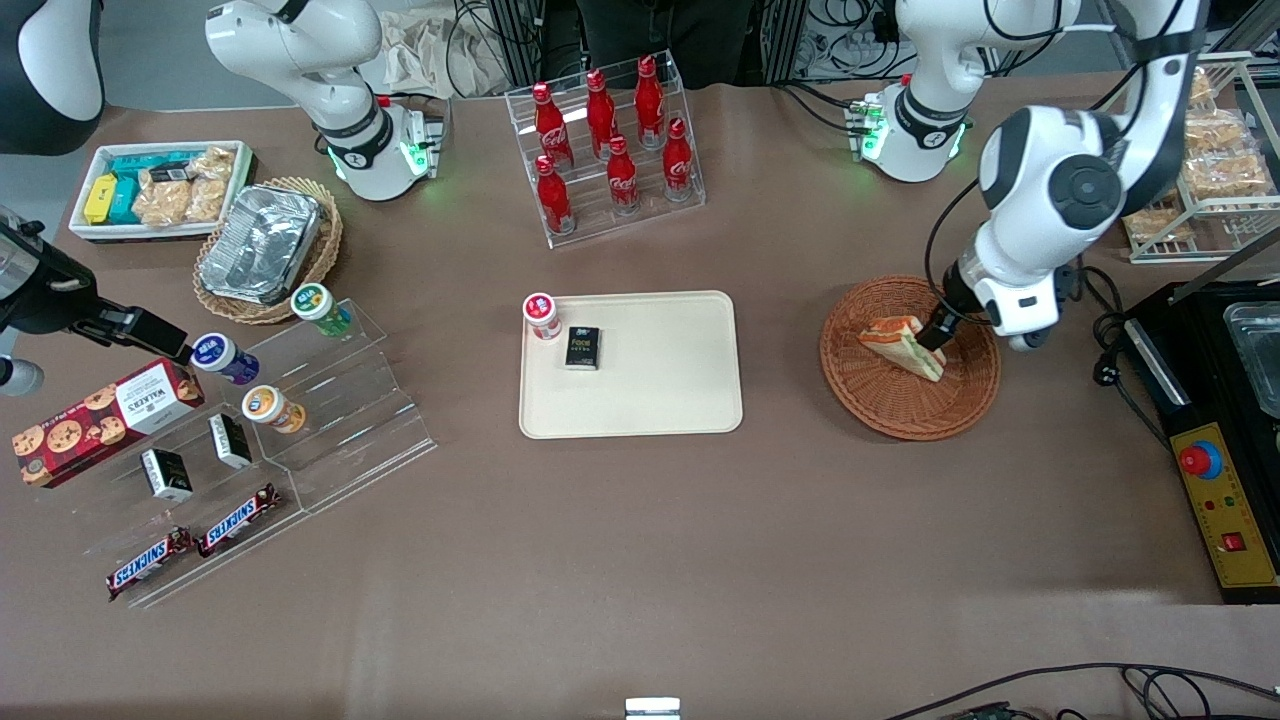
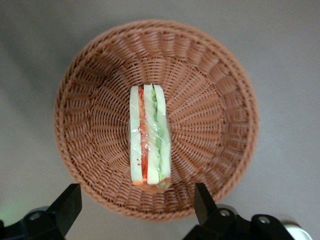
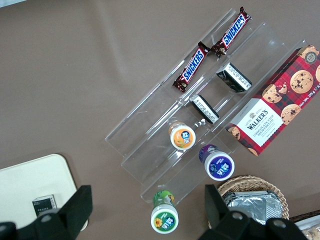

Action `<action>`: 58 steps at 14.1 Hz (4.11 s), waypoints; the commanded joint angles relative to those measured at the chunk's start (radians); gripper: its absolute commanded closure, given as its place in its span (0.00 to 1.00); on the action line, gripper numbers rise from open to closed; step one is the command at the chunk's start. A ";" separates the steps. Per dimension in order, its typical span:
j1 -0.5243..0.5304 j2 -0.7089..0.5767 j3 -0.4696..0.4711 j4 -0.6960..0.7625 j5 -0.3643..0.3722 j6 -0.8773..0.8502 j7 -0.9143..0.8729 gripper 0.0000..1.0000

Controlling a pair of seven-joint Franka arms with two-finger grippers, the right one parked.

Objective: Place sandwich from basket to tray
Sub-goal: 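Lower the open left gripper over the wrapped sandwich in the basket, then close the left gripper on the sandwich and lift it, then carry the sandwich with the left gripper over to the white tray, then lower the sandwich onto the tray and open the left gripper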

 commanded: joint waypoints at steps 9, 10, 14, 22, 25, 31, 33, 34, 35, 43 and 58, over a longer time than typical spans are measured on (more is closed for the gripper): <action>-0.009 0.146 -0.006 -0.129 0.013 0.323 -0.029 0.00; -0.007 0.161 -0.006 -0.127 0.015 0.338 -0.026 0.02; -0.007 0.221 -0.006 -0.121 0.015 0.401 -0.029 0.85; -0.006 0.117 -0.006 -0.008 0.012 0.201 -0.014 1.00; -0.004 0.045 -0.006 0.151 0.013 -0.052 0.010 1.00; -0.004 0.028 -0.006 0.441 0.009 -0.471 0.245 1.00; -0.009 0.020 -0.027 0.454 0.009 -0.484 0.335 1.00; -0.004 0.011 -0.074 0.456 -0.005 -0.479 0.351 1.00; -0.004 0.012 -0.104 0.457 -0.025 -0.467 0.360 1.00; -0.077 0.090 -0.357 0.485 -0.019 -0.321 0.411 1.00; -0.205 0.449 -0.356 0.365 0.223 0.153 0.411 1.00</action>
